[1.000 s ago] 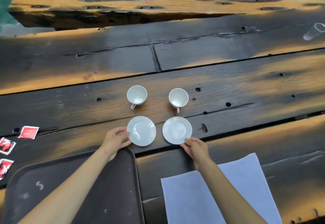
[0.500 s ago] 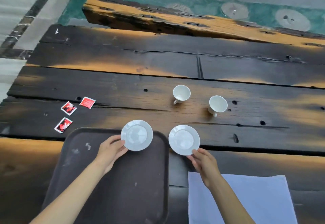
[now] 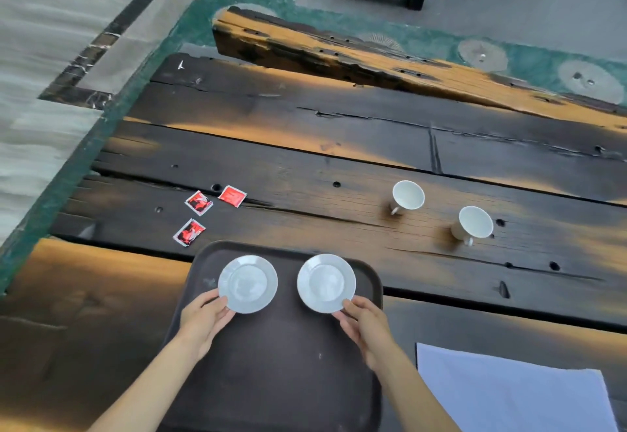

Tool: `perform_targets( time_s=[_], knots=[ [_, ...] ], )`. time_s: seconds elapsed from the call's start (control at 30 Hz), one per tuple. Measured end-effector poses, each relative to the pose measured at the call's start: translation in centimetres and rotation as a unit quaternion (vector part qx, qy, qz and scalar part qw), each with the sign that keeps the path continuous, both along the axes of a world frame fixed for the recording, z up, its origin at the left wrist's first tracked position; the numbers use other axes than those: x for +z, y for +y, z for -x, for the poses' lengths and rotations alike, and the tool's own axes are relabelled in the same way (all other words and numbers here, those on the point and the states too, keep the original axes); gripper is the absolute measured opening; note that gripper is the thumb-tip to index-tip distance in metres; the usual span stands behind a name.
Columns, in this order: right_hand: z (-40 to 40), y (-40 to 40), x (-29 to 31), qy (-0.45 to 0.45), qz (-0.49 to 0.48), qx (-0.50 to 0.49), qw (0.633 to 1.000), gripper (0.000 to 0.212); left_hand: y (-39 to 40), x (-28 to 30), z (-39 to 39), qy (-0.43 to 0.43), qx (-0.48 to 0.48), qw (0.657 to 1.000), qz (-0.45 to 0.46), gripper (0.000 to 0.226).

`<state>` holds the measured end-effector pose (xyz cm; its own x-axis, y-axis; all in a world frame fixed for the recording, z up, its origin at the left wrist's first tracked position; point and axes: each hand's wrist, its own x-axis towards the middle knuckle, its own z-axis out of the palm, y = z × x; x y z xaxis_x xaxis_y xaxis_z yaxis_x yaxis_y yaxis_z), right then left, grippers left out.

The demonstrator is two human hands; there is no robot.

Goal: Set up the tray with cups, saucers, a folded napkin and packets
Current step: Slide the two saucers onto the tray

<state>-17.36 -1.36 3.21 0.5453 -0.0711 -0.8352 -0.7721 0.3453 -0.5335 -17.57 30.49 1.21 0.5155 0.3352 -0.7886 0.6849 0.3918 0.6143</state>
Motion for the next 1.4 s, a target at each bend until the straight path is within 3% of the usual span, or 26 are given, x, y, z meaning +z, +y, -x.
perform_targets(
  time_s=[0.53, 0.77, 0.9, 1.13, 1.3, 1.4],
  knots=[
    [-0.8, 7.9, -4.0, 0.037, -0.006, -0.019, 0.999, 0.015, 4.1, -2.5, -0.6, 0.022, 0.033, 0.999, -0.003, 0.028],
    [-1.0, 8.4, -4.6, 0.053, 0.037, -0.017, 0.998, 0.012, 4.0, -2.6, -1.1, 0.014, 0.087, 0.996, -0.010, 0.017],
    [-0.9, 8.5, -4.3, 0.058, 0.078, -0.012, 0.995, 0.016, 3.9, -2.6, -1.3, 0.017, 0.101, 0.995, -0.023, 0.025],
    [-0.3, 7.5, -3.0, 0.023, 0.101, -0.021, 0.994, 0.016, 3.7, -1.5, -0.9, 0.029, 0.031, 0.997, -0.070, 0.034],
    [0.1, 4.9, -1.2, -0.012, 0.118, 0.003, 0.993, 0.014, 2.3, 0.0, -0.5, 0.038, -0.098, 0.967, -0.231, 0.032],
    [0.1, 2.4, -0.1, -0.045, 0.144, 0.005, 0.988, 0.013, 0.3, 1.2, -2.0, -0.002, -0.174, 0.950, -0.260, 0.039]
  ],
)
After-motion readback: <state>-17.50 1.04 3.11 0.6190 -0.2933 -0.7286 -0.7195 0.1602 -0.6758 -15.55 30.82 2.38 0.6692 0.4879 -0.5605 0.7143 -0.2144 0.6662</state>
